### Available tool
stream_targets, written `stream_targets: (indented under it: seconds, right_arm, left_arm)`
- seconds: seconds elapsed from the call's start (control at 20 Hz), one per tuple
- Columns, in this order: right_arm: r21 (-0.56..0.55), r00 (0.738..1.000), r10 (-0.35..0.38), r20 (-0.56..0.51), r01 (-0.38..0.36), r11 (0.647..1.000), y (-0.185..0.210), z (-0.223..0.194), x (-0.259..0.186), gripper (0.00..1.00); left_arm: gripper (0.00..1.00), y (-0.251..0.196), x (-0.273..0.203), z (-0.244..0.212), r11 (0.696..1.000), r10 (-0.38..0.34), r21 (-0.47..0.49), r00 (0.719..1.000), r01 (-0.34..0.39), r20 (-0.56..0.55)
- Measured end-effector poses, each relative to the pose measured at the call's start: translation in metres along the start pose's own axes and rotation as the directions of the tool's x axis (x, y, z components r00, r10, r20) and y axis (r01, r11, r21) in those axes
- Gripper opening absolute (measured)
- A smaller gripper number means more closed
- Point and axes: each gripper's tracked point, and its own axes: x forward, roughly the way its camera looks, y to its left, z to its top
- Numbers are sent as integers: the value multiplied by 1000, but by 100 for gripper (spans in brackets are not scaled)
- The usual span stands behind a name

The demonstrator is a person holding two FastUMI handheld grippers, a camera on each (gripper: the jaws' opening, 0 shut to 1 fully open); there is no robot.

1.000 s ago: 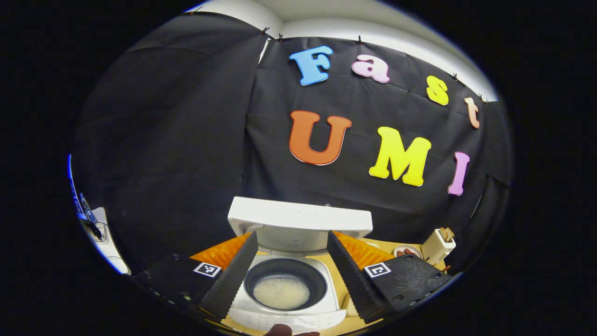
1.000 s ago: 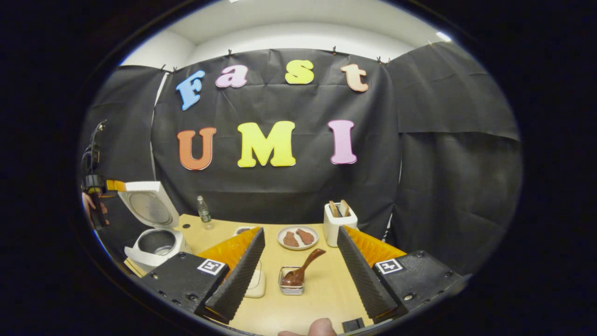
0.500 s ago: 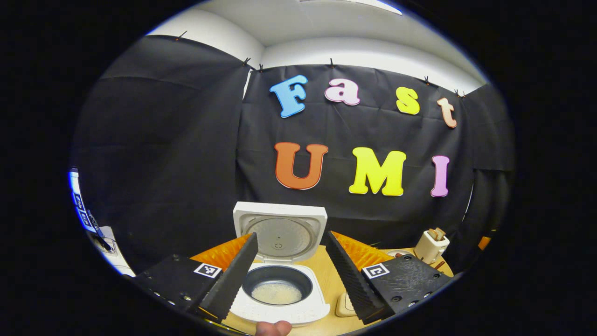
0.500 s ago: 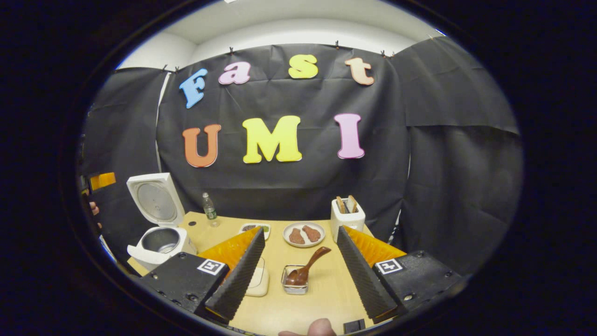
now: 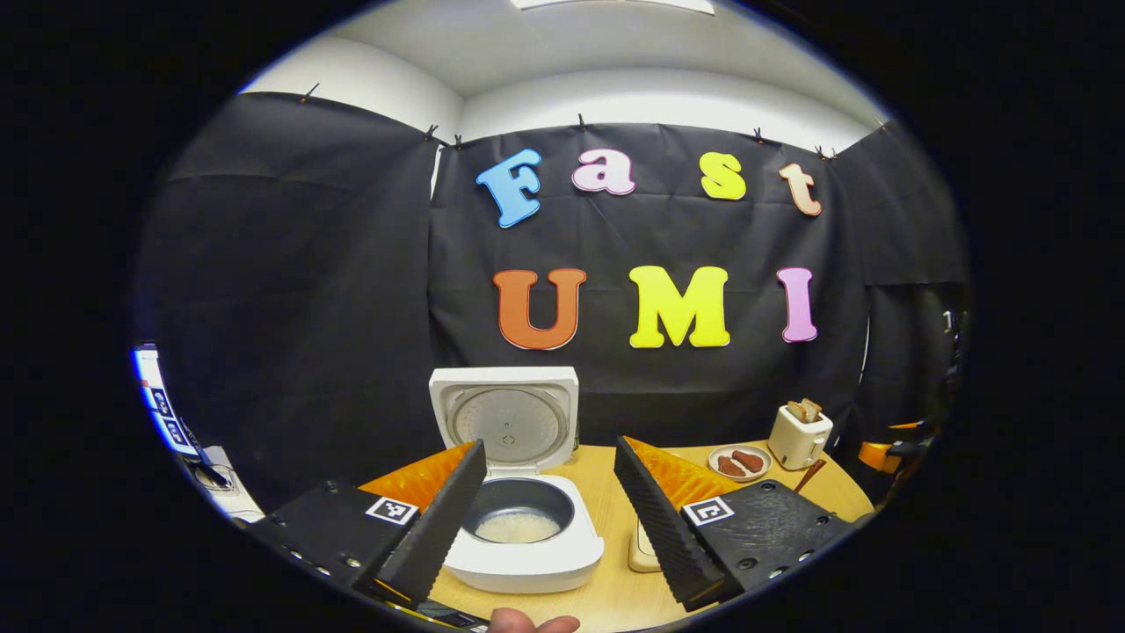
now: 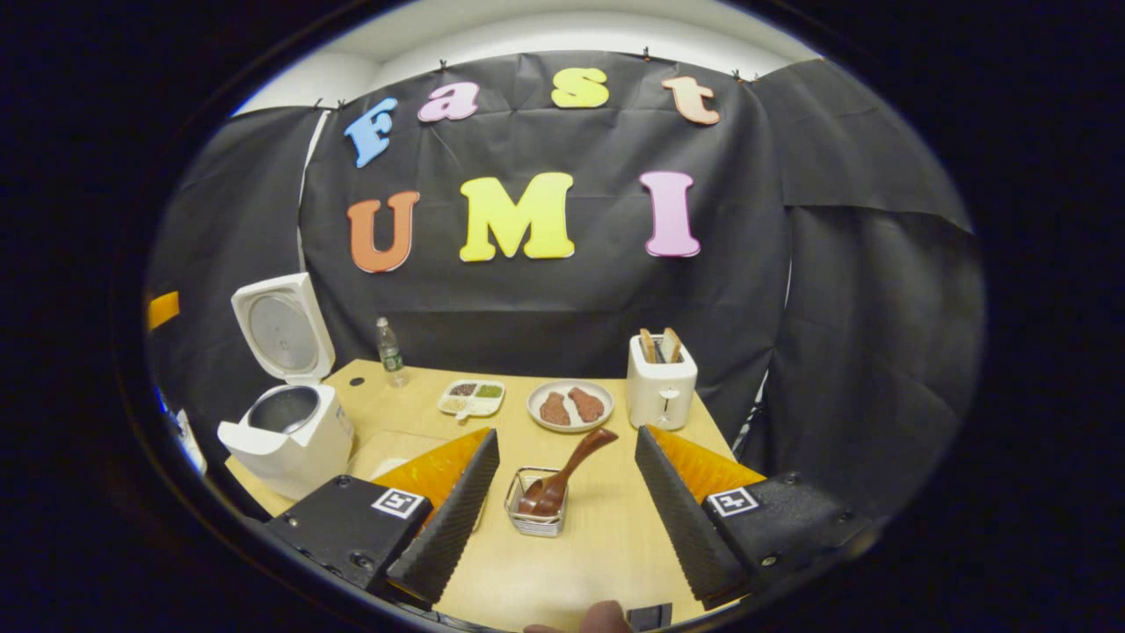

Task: Close the left gripper, press the button to open the rice cooker; take a wooden spoon from the chopstick holder with the right hand, scoop a spoonful of rice and pour it into the rice cooker, then put the wooden spoon back into the chopstick holder.

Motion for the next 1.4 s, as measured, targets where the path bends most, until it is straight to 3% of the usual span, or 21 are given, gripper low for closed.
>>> stream_targets:
  seconds: [0.3,0.5,0.65,0.8,0.85,0.9,0.95,1.0,1.05,1.1,1.15,1.2,1.25,1.4]
  right_arm:
    - [140,992,81,-97,-67,988,-1,-50,65,100]
    - [217,982,93,-164,-56,975,-12,-79,122,99]
    - [272,967,127,-219,-64,960,-15,-98,155,84]
    - [287,955,161,-248,-86,954,-13,-109,182,81]
    - [293,951,172,-256,-93,951,-12,-110,191,70]
    - [311,947,183,-264,-96,946,-9,-113,198,72]
    - [336,944,191,-270,-93,937,-8,-115,203,58]
    - [356,942,194,-275,-88,930,-8,-116,208,55]
    - [371,941,195,-276,-83,925,-9,-116,210,44]
    - [389,940,205,-272,-87,917,-7,-115,209,47]
    - [400,938,215,-272,-93,912,-5,-114,208,30]
    - [401,937,219,-271,-97,911,-3,-114,207,32]
    - [399,937,219,-273,-97,912,-4,-113,205,24]
    - [407,932,228,-280,-100,908,-1,-116,196,22]
  left_arm:
    - [94,-20,-15,-8,997,32,-71,998,-35,-48]
    - [94,-33,-22,-12,995,64,-76,995,-69,-73]
    - [94,-43,-22,-16,994,74,-75,993,-81,-97]
    - [94,-43,-23,-32,993,106,-44,984,-113,-142]
    - [94,-43,-24,-36,992,115,-38,980,-122,-159]
    - [94,-45,-25,-38,991,122,-35,978,-129,-172]
    - [94,-45,-26,-40,990,127,-35,976,-136,-178]
    - [94,-46,-26,-39,990,130,-37,975,-139,-180]
    - [94,-47,-25,-40,989,134,-38,974,-143,-182]
    - [94,-46,-25,-40,988,138,-38,974,-147,-182]
    - [94,-44,-26,-40,987,145,-37,973,-154,-182]
    - [94,-43,-27,-40,987,149,-38,972,-158,-183]
    - [94,-43,-26,-42,986,151,-42,971,-161,-185]
    - [94,-41,-27,-45,985,153,-53,969,-166,-192]
